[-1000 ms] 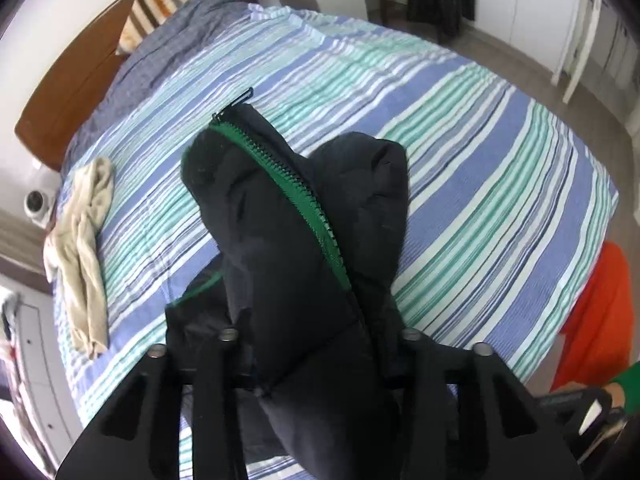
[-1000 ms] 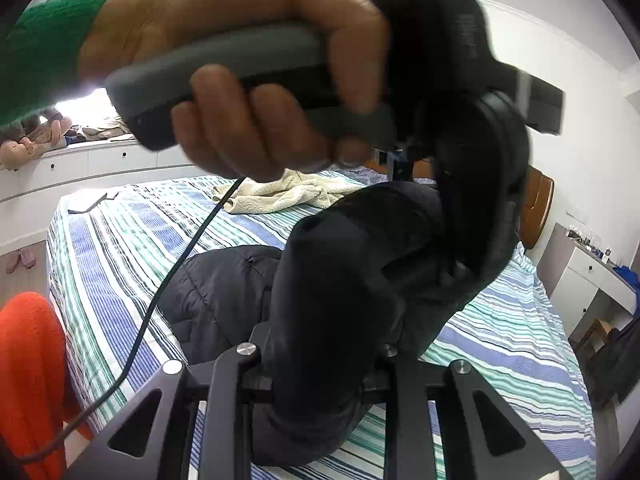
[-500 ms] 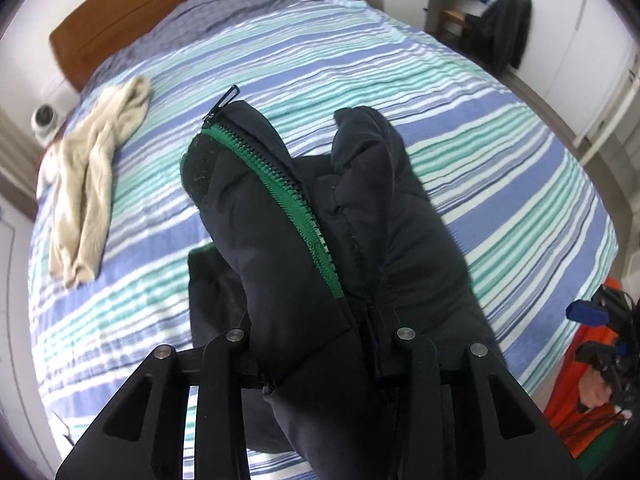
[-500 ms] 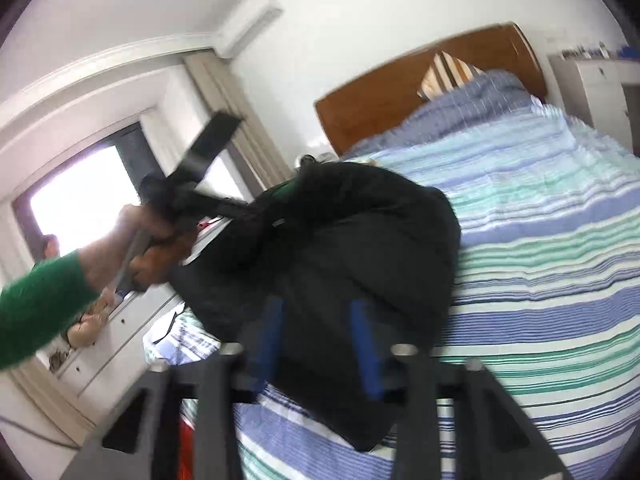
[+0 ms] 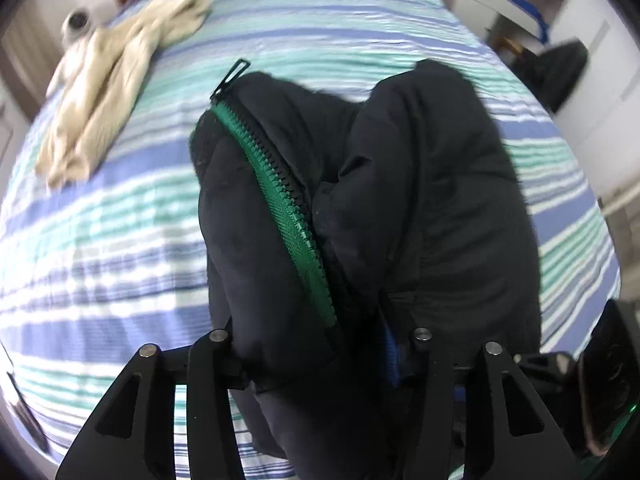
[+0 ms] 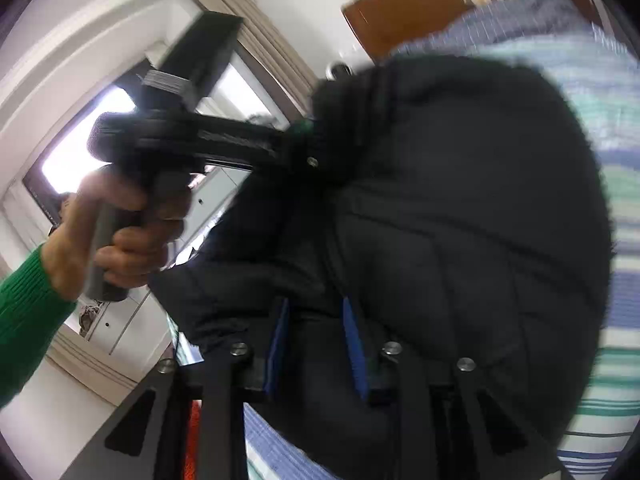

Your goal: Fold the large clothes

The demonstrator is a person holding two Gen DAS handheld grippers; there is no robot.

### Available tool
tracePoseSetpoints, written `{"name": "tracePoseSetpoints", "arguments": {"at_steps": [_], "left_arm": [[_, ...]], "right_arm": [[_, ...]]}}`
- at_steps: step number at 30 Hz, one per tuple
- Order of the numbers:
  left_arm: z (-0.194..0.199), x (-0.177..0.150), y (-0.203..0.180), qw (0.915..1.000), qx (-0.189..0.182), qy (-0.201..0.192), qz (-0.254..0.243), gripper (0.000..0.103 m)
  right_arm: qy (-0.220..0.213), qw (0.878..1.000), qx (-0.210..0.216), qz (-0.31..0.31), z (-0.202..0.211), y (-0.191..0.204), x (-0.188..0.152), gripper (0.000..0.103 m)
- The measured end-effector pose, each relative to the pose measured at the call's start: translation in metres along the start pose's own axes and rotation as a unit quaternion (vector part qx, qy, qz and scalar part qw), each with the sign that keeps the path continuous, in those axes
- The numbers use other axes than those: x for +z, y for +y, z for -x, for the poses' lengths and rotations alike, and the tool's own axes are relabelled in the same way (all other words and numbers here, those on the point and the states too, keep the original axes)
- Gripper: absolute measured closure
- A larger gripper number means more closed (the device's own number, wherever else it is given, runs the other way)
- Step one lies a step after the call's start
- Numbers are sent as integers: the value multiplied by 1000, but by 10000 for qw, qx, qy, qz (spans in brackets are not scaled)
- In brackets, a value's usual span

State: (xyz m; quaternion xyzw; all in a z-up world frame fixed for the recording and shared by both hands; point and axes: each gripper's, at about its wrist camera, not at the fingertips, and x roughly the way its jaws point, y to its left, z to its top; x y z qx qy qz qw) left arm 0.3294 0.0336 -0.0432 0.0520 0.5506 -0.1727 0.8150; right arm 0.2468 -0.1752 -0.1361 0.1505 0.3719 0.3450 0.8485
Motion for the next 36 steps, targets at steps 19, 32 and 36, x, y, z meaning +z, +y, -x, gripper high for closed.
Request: {"name": "tracePoseSetpoints", "arguments": {"at_steps": [19, 32, 36], "left_arm": [[-60, -34, 62, 9836, -511, -69, 1727, 42], [-68, -58, 97, 9773, -898, -136, 1914, 41], [-77, -60, 105, 9761, -939, -93, 1960, 41]], "right_arm": [[807, 9947, -636, -77, 3, 13, 63, 88], [2346, 9538, -1868, 184, -140, -39, 192, 86], [2678, 9368, -2253, 54, -178, -54, 167, 96]]}}
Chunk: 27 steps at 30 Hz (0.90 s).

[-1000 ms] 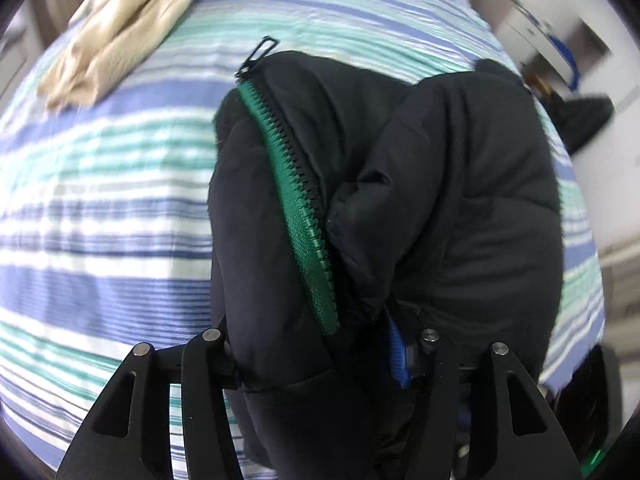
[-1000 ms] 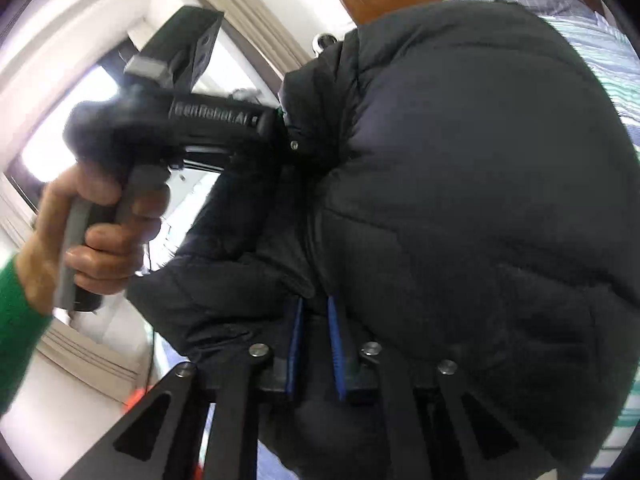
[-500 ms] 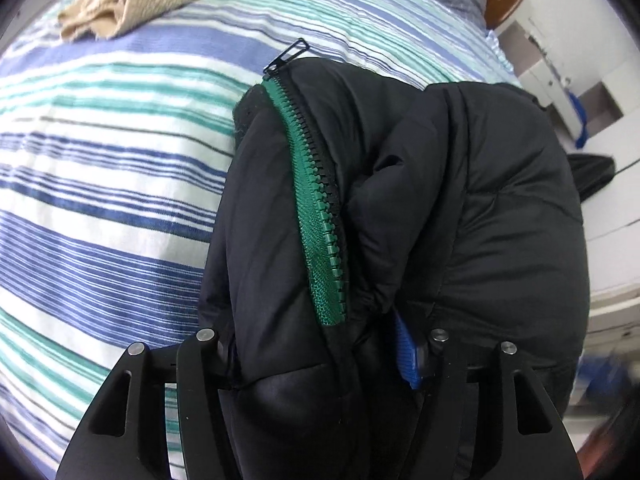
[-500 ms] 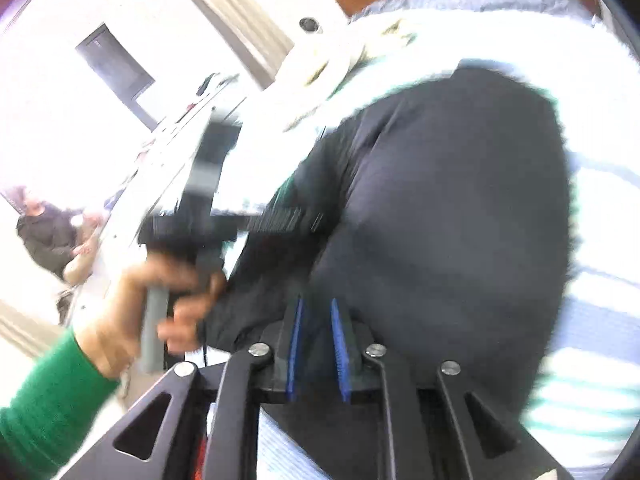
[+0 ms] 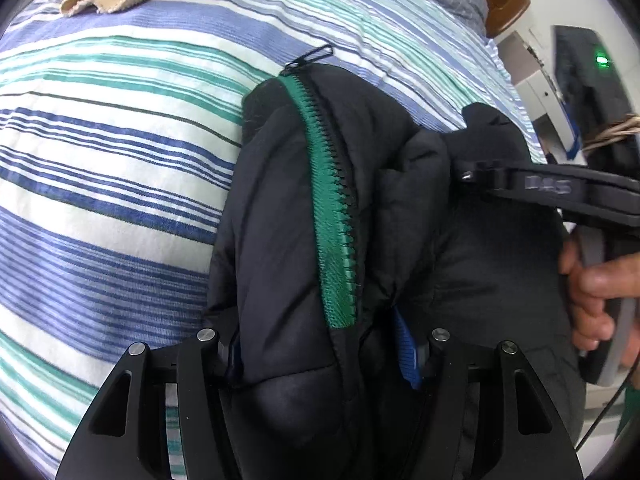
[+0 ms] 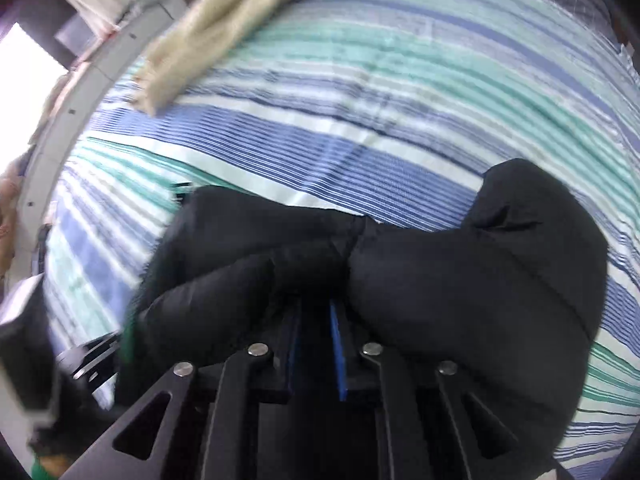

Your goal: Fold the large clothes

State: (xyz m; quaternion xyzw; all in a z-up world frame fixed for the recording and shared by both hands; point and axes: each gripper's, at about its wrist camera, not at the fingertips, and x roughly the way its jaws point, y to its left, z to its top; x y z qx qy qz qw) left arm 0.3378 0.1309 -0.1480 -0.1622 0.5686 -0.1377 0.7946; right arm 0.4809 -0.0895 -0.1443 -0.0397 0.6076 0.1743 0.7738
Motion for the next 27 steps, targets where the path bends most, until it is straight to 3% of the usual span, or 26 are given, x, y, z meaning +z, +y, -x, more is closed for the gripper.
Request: {"name": "tracePoseSetpoints", "arguments": {"at_steps": [6, 9, 12, 17, 23, 27], "left_arm": [[2, -1, 15, 9999, -137, 7, 76, 41], [6, -6, 20, 9999, -156, -44, 47, 41], [9, -10, 22, 9999, -139, -54, 43, 41], [11, -13, 25, 9997, -222, -72, 38, 40], [7, -9, 6, 9999, 89, -95, -64, 40], [9, -6, 7, 10000, -18, -60, -72, 39]], "right_arm": [[288, 9994, -204, -12, -9, 4, 6, 98], [165, 9986, -263, 418, 16, 30, 11, 91], [50, 9964, -47, 842, 44, 51, -3, 91], [253, 9853, -611, 1576, 52, 46, -40, 93], [163, 9961, -273, 818, 19, 3, -36, 99], [-46, 9937, -405, 1043, 34, 16, -49, 97]]}}
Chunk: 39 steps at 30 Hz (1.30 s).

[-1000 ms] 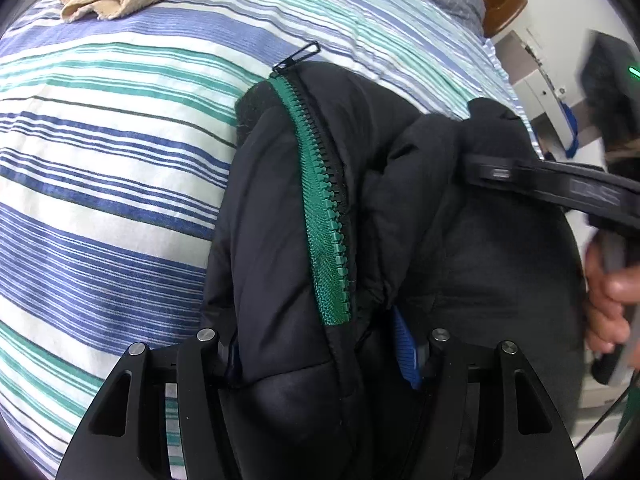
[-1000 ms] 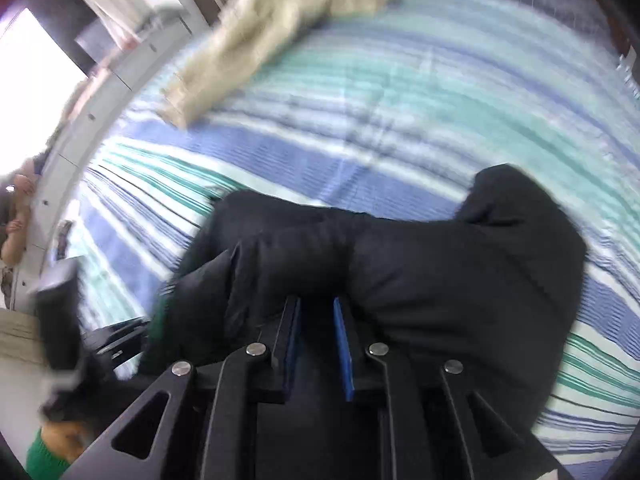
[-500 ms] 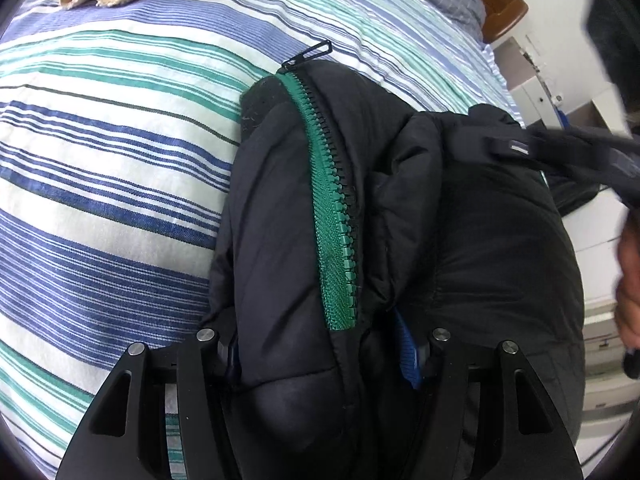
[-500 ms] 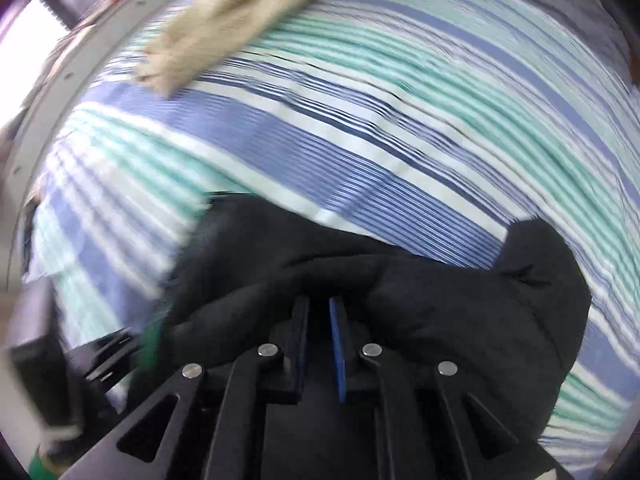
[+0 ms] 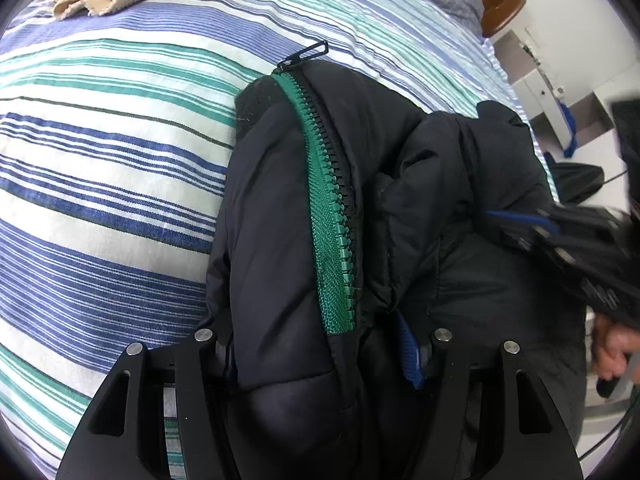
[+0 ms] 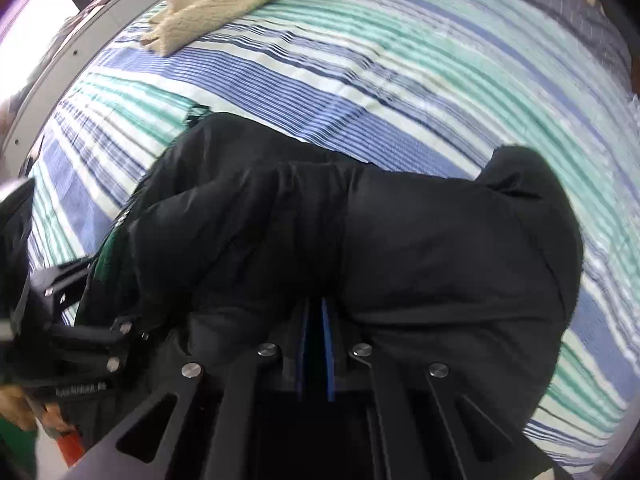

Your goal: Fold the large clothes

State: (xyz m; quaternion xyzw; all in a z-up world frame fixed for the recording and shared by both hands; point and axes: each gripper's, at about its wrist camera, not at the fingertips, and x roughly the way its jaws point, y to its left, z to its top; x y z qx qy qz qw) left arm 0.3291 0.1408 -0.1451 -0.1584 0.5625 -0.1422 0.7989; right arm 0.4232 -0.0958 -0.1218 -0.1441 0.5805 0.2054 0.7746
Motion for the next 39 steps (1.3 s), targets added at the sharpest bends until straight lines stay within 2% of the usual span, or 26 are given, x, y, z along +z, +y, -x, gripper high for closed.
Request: {"name": "tracePoseSetpoints", "arguments": {"at_steps": [3, 6, 7, 10, 12, 15, 17, 19, 20, 22, 24, 26, 31, 33, 35, 38, 39], "left_arm": [[1, 0, 3, 10000, -8, -2, -28, 39], [0, 2, 2, 10000, -38, -8, -18, 38], [-3, 3, -3, 10000, -49, -12, -20, 38], [-5, 2, -7, 9999, -91, -13, -45, 36], [-6, 2, -10, 10000, 9, -31, -51, 36], [-6, 1, -16, 9999, 96, -48, -70, 36], [-5, 1, -18, 9999, 127, -48, -92, 36], [-5, 3, -19, 9999, 127, -47, -90, 36], [-5, 3, -19, 9999, 120, -53, -84, 36], [-6, 3, -20, 9999, 105, -61, -74, 36], [-6, 3, -20, 9999, 84, -59, -77, 36], [-6, 2, -20, 9999, 67, -62, -109, 35], [-2, -2, -23, 9996, 207, -148, -153, 35], [-1, -3, -27, 9991, 317, -210, -192, 34], [5, -6, -33, 9983, 443, -333, -205, 29], [26, -12, -47, 9960, 669, -459, -360, 22], [37, -15, -50, 9960, 618, -479, -422, 21]], "right_arm": [[-379, 9990, 18, 245, 39, 12, -34, 94], [-511, 9975, 361, 336, 70, 16, -82, 94], [-479, 9972, 452, 346, 71, 18, -94, 94], [-536, 9974, 384, 286, 55, 16, -120, 94], [-491, 9974, 534, -36, 35, 5, -120, 98], [-548, 9924, 983, -489, 20, -14, -123, 99], [-761, 9870, 1227, -707, 27, -22, -131, 99], [-1014, 9831, 1291, -815, 46, -23, -150, 98], [-1146, 9814, 1303, -824, 58, -20, -160, 94], [-1388, 9796, 1229, -776, 81, -9, -185, 94], [-1505, 9790, 1178, -712, 89, 0, -200, 94], [-1534, 9819, 896, -663, 80, 13, -212, 94], [-1233, 9857, 807, -814, 38, 13, -207, 99], [-1171, 9860, 817, -866, 37, 10, -203, 99], [-1224, 9855, 812, -852, 43, 8, -205, 99], [-1440, 9828, 815, -826, 62, 9, -215, 93], [-1559, 9799, 866, -894, 72, 6, -223, 82]]}}
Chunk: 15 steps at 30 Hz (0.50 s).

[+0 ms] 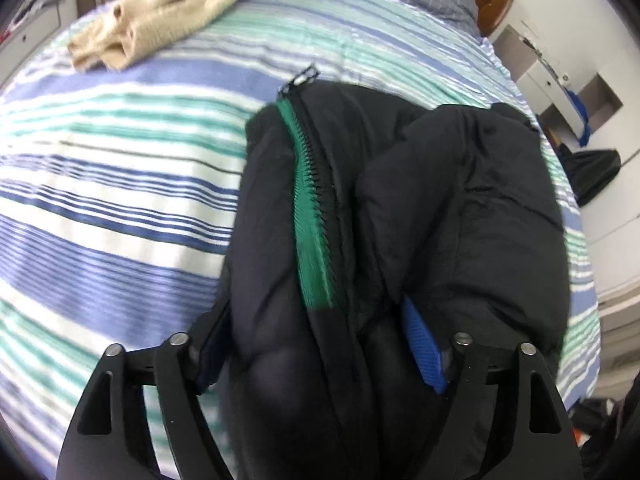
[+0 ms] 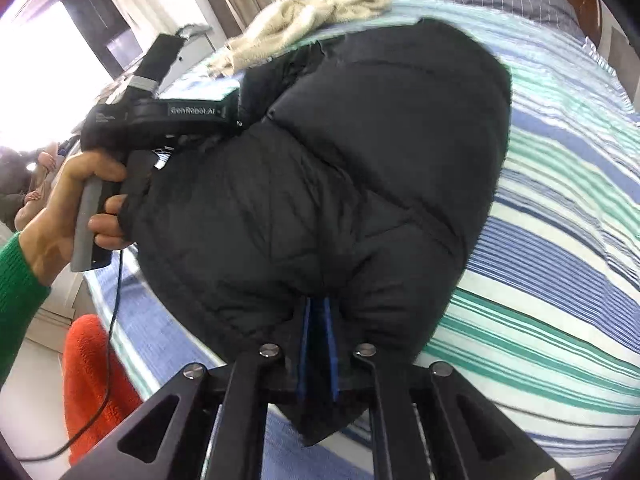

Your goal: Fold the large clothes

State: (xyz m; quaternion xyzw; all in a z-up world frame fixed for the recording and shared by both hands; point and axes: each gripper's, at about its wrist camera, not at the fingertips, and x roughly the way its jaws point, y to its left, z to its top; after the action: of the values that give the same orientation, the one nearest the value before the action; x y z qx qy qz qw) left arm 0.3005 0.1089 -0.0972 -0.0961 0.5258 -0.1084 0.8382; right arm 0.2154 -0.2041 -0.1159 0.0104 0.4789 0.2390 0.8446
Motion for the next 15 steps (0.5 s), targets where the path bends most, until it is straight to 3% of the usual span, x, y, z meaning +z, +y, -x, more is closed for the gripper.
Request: {"name": "tracePoseSetpoints", "arguments": {"at_steps": [1, 2, 3, 6, 11, 13, 15], "left_arm": [[10, -1, 0, 9999, -117, -43, -31, 18], [25, -4, 2, 9993, -359, -125, -69, 12], [39, -6, 7, 9981, -570, -223, -80, 10], [65, -10, 30, 9955, -845, -428, 94, 6], [47, -26, 82, 9868, -1356, -122, 873, 6], [35, -34, 89, 9811, -1640, -25, 1030, 6], [26, -44, 90, 9716, -2066, 18, 1151, 6]], "right_arm": [[-134, 9998, 76, -93, 8, -2, -6, 70], [-326, 9990, 187, -230, 22, -5, -14, 41], [-487, 9981, 198, -335, 32, -9, -20, 24], [-869, 9949, 46, -511, 59, -25, -37, 24], [-1204, 9911, -117, -555, 68, -33, -37, 26], [-1252, 9913, 2, -415, 65, -16, -26, 35], [-1310, 9912, 43, -176, 53, 4, -16, 38]]}}
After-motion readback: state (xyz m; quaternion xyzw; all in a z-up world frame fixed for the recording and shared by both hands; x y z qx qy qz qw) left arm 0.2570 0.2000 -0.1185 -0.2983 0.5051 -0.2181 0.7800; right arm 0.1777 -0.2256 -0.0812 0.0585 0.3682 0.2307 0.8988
